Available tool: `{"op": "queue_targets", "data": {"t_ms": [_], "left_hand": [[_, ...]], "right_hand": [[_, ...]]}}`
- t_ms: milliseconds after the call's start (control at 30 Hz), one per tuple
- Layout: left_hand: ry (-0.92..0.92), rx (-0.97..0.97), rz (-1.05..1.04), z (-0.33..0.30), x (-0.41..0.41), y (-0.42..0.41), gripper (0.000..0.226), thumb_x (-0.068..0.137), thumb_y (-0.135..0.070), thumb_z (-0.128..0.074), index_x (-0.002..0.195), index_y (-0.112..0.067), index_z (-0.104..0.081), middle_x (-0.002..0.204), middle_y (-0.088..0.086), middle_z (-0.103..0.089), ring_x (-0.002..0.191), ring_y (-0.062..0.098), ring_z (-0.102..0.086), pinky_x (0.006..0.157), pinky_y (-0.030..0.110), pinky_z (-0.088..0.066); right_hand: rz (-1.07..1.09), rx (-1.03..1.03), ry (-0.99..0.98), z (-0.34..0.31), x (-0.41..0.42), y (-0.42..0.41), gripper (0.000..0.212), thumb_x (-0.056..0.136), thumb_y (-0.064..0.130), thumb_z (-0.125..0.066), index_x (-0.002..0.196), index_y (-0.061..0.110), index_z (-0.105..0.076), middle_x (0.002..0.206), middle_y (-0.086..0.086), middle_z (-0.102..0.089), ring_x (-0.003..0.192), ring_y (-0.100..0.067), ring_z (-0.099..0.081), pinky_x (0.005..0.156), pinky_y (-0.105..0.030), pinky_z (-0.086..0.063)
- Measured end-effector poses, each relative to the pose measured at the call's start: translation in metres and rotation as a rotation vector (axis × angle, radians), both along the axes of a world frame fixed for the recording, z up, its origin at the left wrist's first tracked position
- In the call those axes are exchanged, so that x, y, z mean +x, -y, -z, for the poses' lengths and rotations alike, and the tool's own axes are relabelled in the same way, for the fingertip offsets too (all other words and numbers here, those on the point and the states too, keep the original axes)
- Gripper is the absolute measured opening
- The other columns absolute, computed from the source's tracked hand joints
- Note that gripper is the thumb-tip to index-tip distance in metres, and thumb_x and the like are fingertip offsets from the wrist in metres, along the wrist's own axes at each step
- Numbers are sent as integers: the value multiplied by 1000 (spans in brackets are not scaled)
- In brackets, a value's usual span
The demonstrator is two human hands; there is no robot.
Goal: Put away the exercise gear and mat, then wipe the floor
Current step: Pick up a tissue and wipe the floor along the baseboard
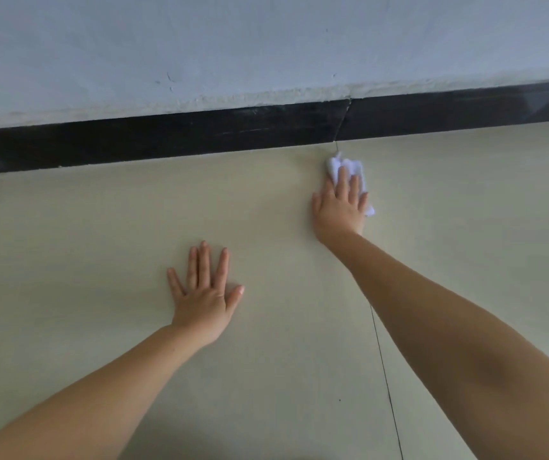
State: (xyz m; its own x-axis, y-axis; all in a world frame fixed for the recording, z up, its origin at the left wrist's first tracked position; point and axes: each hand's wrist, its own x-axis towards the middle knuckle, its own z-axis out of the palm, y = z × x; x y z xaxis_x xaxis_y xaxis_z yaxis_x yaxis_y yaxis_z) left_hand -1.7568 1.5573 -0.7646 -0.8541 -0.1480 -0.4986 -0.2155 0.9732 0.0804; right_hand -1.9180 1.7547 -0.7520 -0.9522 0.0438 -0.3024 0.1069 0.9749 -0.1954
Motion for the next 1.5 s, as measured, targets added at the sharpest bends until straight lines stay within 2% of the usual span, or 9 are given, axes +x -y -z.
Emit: {"op": "queue_targets", "data": {"t_ms": [200, 367, 567, 800, 933, 1067, 1267, 1400, 1500], "left_hand": [[-36, 5, -7, 3, 3, 0, 85, 74, -66, 1, 144, -21, 17, 156, 6, 23, 145, 24, 19, 111, 58, 9], [-10, 17, 5, 2, 2, 2, 84, 65, -67, 15, 132, -20, 34, 143, -1, 41, 138, 17, 33, 111, 56, 12], [10, 14, 15, 6, 2, 2, 88, 64, -67, 16, 135, -17, 31, 140, -3, 43, 141, 20, 30, 111, 55, 13], [-242, 32, 72, 0, 2, -14, 75, 81, -48, -26, 144, -7, -34, 153, 20, -25, 141, 30, -17, 102, 71, -16], [-318, 95, 290, -15, -22, -80, 65, 83, -42, -35, 141, -14, -30, 148, 21, -35, 137, 30, -22, 98, 71, -23], [-71, 183, 277, -21, -62, -139, 76, 94, -57, -31, 150, -27, 10, 157, 6, 20, 144, 22, 20, 109, 63, 7], [124, 161, 270, -10, -76, -151, 98, 83, -72, -38, 143, -31, 29, 147, 2, 43, 136, 22, 39, 105, 63, 16], [113, 143, 269, -12, -75, -152, 99, 83, -72, -39, 144, -30, 27, 148, 1, 41, 137, 22, 36, 107, 63, 13], [120, 123, 254, -11, -75, -153, 99, 82, -72, -38, 144, -30, 28, 148, 1, 42, 138, 21, 36, 108, 63, 12]], "right_hand": [[-903, -26, -13, 8, 11, 21, 51, 102, 35, -23, 151, 27, -14, 161, 2, 1, 148, -22, 3, 117, -41, 3], [-142, 14, -161, 10, -46, -105, 58, 96, 21, -34, 151, 25, -16, 159, -3, -11, 147, -20, -5, 115, -45, -18], [452, 31, 63, -3, -46, -171, 55, 100, 36, -21, 152, 19, -14, 160, -4, 6, 147, -25, 6, 118, -46, -2], [-618, -52, -26, 8, 27, -29, 51, 102, 34, -22, 152, 27, -13, 161, 2, -1, 148, -22, 4, 117, -41, 5], [-954, -66, -55, 8, 6, -64, 56, 96, 39, -13, 150, 25, -22, 160, 4, -5, 148, -20, -1, 118, -39, 2], [-385, -1, -141, 12, -47, -159, 67, 87, 40, -12, 150, 20, -23, 158, -7, -17, 146, -26, -13, 112, -47, -24], [395, -17, 71, -1, -78, -216, 55, 99, 32, -19, 152, 19, -13, 160, -4, 6, 147, -25, 5, 118, -46, -1], [-268, 14, -191, 15, -47, -146, 57, 94, 27, -22, 150, 21, -18, 158, -9, -17, 146, -29, -13, 115, -51, -19], [-862, -21, 10, 11, -28, -128, 54, 98, 37, -18, 151, 25, -20, 160, 2, -5, 148, -21, 0, 117, -42, 1]]}}
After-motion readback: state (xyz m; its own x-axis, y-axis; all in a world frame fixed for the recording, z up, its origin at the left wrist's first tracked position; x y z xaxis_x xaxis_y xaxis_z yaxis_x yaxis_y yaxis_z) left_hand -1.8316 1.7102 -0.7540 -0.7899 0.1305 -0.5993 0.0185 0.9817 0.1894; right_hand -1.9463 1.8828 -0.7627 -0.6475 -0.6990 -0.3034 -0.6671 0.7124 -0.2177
